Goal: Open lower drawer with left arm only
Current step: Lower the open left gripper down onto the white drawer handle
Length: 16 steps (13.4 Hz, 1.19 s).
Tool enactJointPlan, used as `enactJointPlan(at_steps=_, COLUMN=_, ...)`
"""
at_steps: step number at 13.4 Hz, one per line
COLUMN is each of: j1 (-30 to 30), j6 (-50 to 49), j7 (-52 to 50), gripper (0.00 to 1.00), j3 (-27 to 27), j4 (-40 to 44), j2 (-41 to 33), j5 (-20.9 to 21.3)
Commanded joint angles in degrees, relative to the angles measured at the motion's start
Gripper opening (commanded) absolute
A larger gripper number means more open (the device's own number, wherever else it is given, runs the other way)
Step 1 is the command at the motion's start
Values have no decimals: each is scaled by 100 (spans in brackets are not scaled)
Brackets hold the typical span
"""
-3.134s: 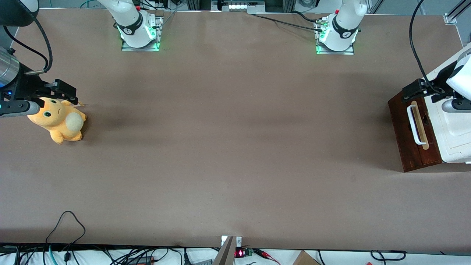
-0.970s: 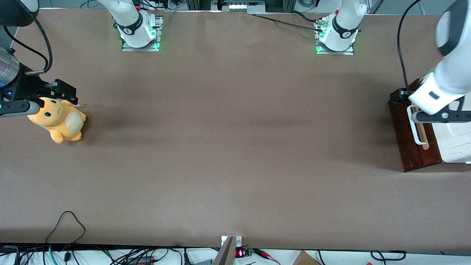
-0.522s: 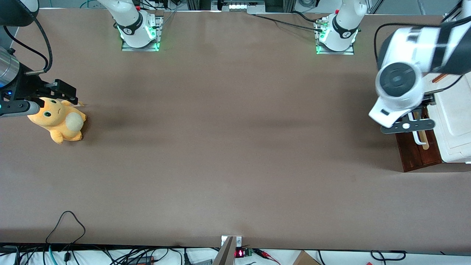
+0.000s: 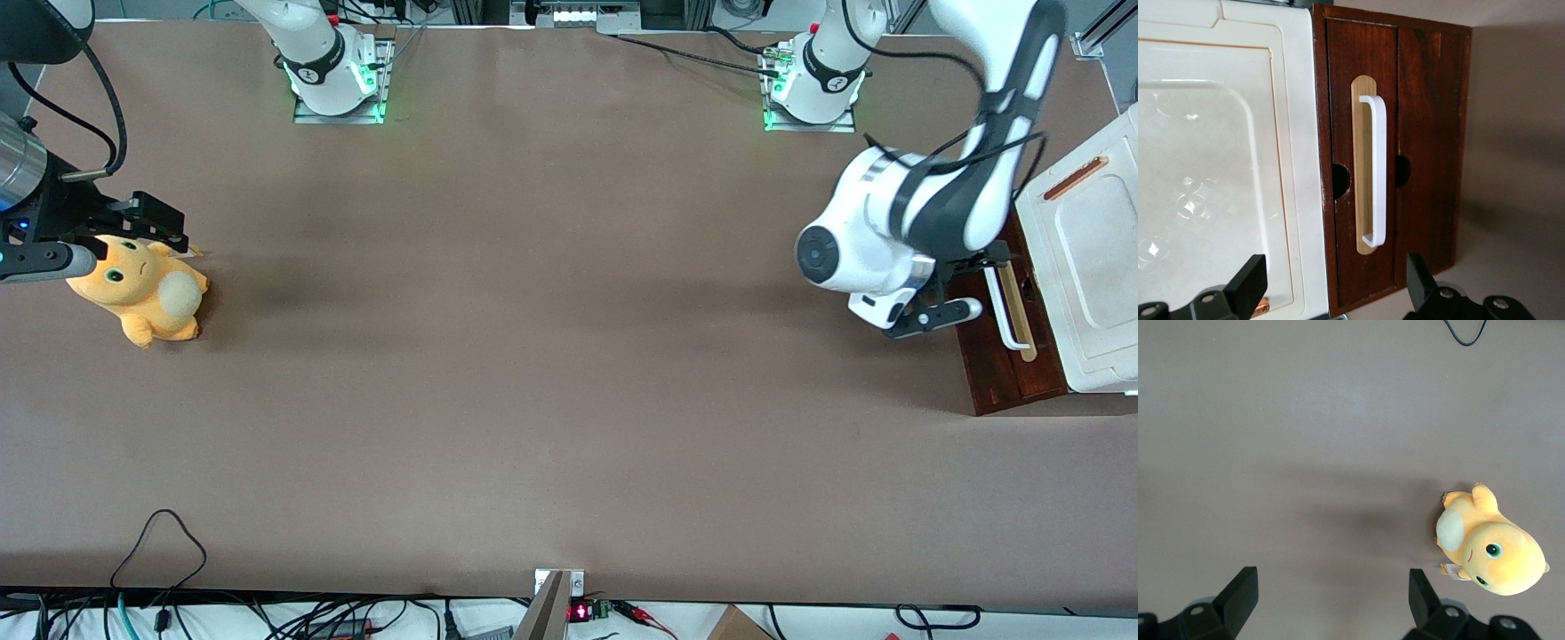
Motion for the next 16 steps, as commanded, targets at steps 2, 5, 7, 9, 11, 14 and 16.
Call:
enactJointPlan(at_steps=2, j1=74, j6=-265, j7=-622, gripper=90, j3=-86, j4=-284, j2=469, j5=926)
enactJointPlan(at_steps=5, j1=126, j6=-476, j7=-965, gripper=89, j3=-77, j4=-258, j2=944, j5=1593)
enactJointPlan(at_steps=7, j1=249, j6=-494, j7=-984, gripper=88, j3=-68, j4=-232, j2=1111, j5=1937)
enactJointPlan(at_steps=9, j1=450, j6=-521, j7=-975, gripper=88, j3=-42, j4=-214, j2=1409, j5=2437)
enactJointPlan(at_steps=11, j1=601, j6=-521, j7=-975, gripper=86, j3=-16, j4=-197, j2=1481, j5=2764)
enactJointPlan(at_steps=14, j1=627, j6=-521, j7=-1036, gripper=77, j3=28, j4=-117, j2=1578, j5=2756)
enactJointPlan(at_steps=16, j1=627, j6=-521, j7=-1071, gripper=67, j3=28, j4=-126, j2=1613, j5=2756)
